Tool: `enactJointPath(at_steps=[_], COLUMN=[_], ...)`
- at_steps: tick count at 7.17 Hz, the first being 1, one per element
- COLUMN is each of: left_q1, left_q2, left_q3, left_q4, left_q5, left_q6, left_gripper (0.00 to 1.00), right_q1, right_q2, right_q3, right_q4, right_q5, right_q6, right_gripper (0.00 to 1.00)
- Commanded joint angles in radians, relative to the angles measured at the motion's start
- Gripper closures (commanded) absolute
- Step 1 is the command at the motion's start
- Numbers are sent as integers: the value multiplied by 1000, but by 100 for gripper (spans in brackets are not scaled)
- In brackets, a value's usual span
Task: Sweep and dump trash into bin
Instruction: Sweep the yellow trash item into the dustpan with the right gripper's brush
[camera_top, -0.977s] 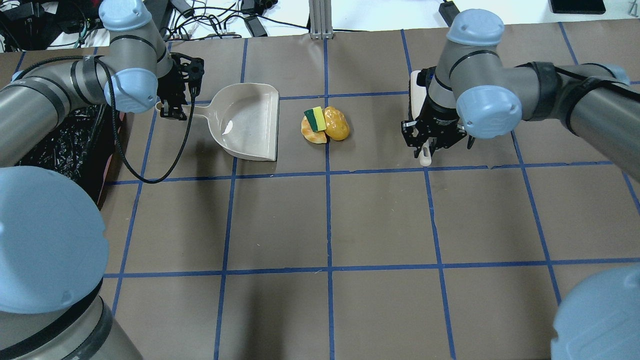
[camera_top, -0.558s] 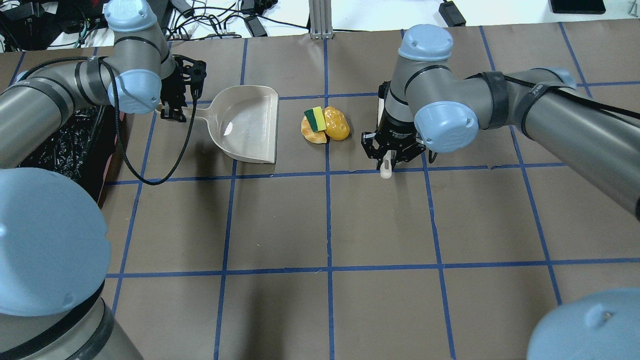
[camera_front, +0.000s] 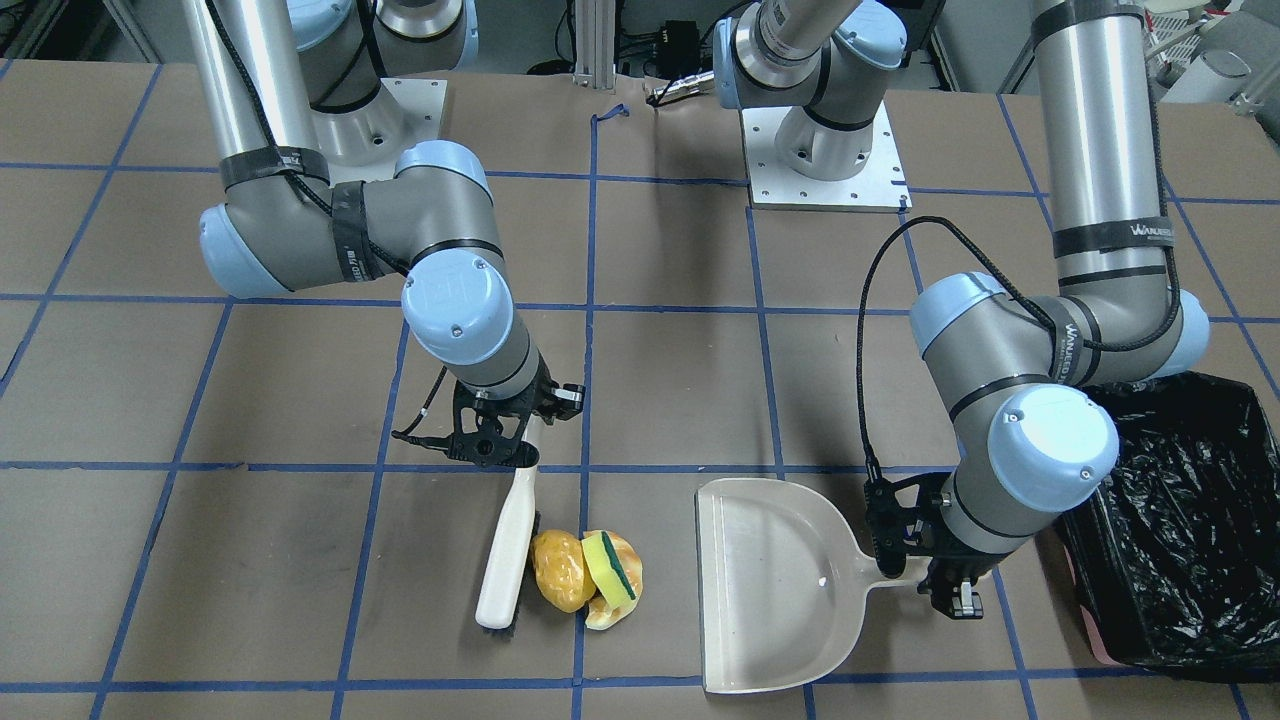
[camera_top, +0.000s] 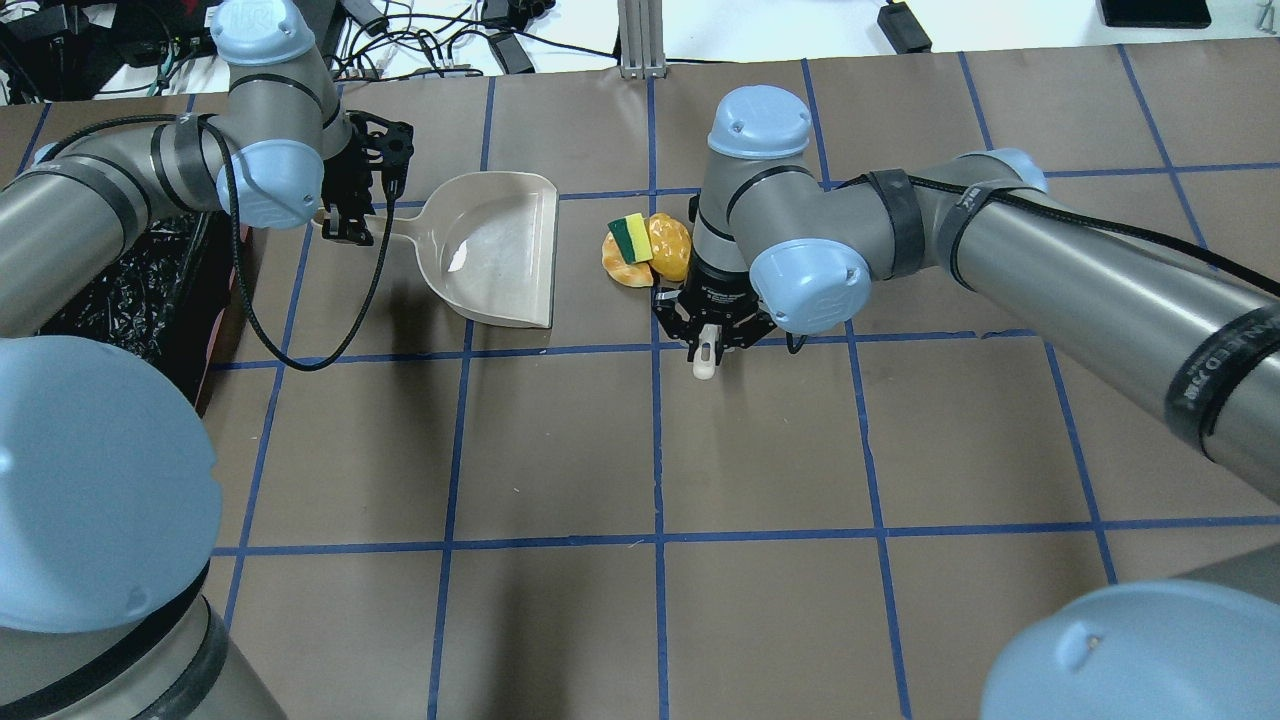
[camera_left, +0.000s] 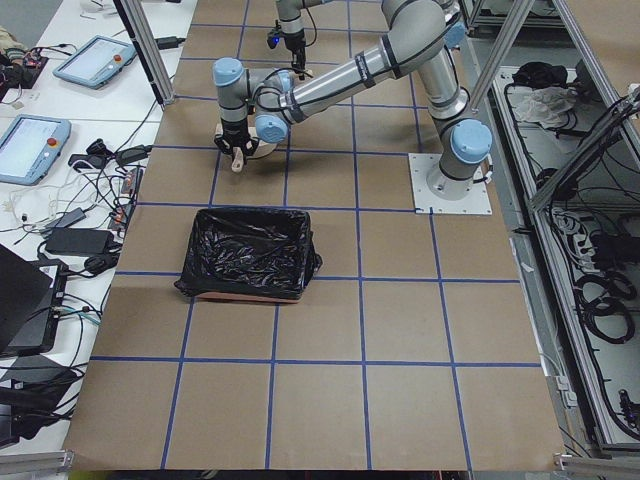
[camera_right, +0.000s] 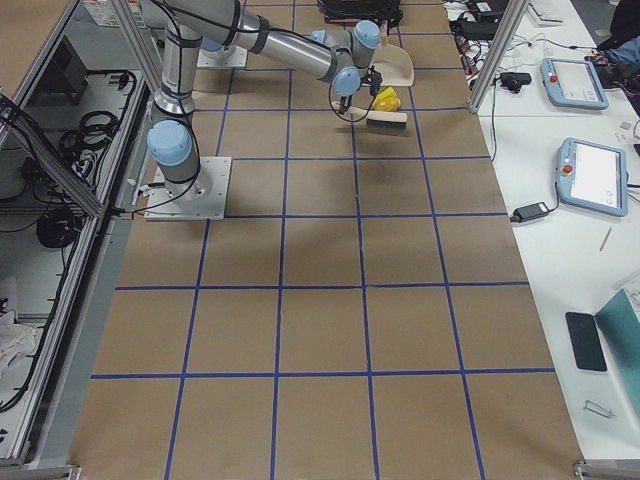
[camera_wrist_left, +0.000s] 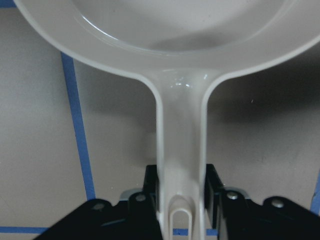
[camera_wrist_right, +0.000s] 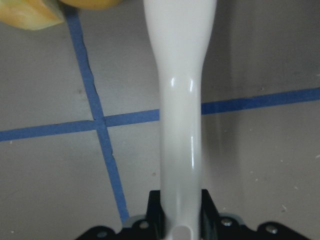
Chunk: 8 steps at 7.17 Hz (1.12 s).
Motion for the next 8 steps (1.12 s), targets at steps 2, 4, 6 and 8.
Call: enactJointPath(at_steps=[2, 4, 6, 8], left_q1=[-1, -1, -2, -2], left_q2=[-2, -2, -2, -2], left_q3=[0, 0, 0, 0], left_q4=[0, 0, 0, 2], left_q5=[0, -1, -1, -1], left_q6=[-1, -1, -1, -1], left_gripper=[99, 99, 99, 99], right_q1=[64, 100, 146, 179], right_q2=[43, 100, 159, 184], right_q3=[-52, -134, -222, -263], right_q4=[-14, -15, -15, -45], right_q5=[10, 45, 50, 93], right_q6=[88, 167, 238, 290], right_gripper=[100, 100, 100, 100])
